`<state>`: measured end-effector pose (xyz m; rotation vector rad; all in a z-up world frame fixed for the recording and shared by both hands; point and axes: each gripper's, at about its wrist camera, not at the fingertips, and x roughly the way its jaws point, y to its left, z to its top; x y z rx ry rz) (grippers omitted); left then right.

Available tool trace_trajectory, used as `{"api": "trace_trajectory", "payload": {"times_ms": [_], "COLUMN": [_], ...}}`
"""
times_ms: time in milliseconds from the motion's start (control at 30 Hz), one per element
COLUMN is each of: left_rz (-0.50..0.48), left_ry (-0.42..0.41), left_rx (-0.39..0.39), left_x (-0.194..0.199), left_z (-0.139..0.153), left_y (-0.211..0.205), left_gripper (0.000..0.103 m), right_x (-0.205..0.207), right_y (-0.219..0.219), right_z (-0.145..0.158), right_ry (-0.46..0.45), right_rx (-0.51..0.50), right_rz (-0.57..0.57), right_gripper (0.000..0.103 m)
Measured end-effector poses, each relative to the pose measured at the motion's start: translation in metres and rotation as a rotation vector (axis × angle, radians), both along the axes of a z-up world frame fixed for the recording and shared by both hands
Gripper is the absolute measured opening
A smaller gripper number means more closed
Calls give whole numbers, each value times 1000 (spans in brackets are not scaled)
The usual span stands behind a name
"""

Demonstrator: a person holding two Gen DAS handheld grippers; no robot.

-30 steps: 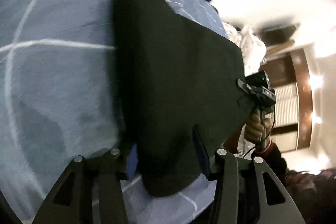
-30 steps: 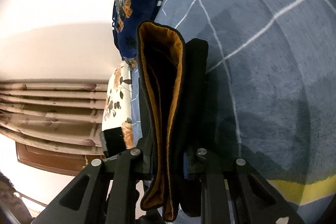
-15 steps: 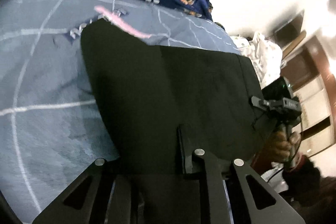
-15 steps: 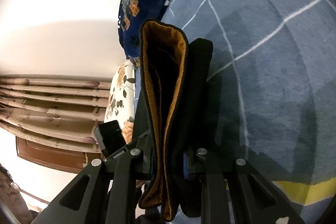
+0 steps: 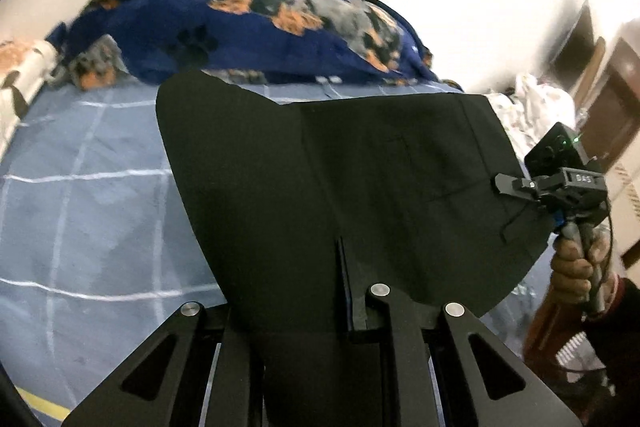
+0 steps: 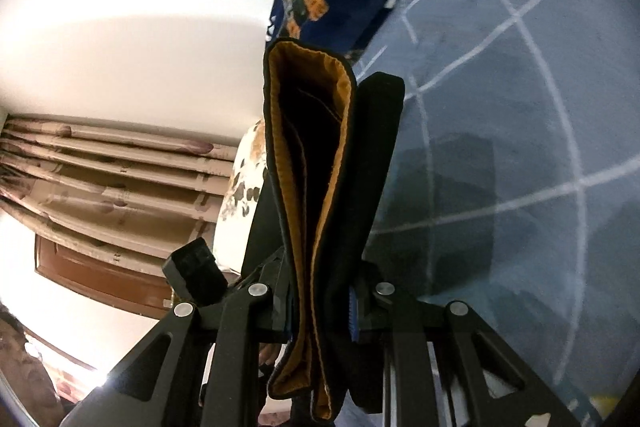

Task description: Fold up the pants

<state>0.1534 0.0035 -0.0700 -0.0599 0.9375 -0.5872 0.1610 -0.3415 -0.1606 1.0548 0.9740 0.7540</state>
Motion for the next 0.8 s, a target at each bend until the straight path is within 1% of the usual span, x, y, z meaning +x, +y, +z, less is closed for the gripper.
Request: {"api": "trace_trajectory", "payload": {"times_ms": [467,667,800], "left_rz": [168,203,224], "left_ry": [-53,-71,-49], "left_rx": [90,148,172], "left_x": [57,93,121], "left_z": [5,-2,-14], "left_y": [44,54,64], "left_gripper": [15,15,15], "right_x": [88,127,150], "right_y": [61,81,90], "right_z": [7,2,-8], "right_ry": [-39,-48,-39], "right_rx": [-8,-10,-4], "right_rz": [75,87,84], "right_gripper": [19,19,19]}}
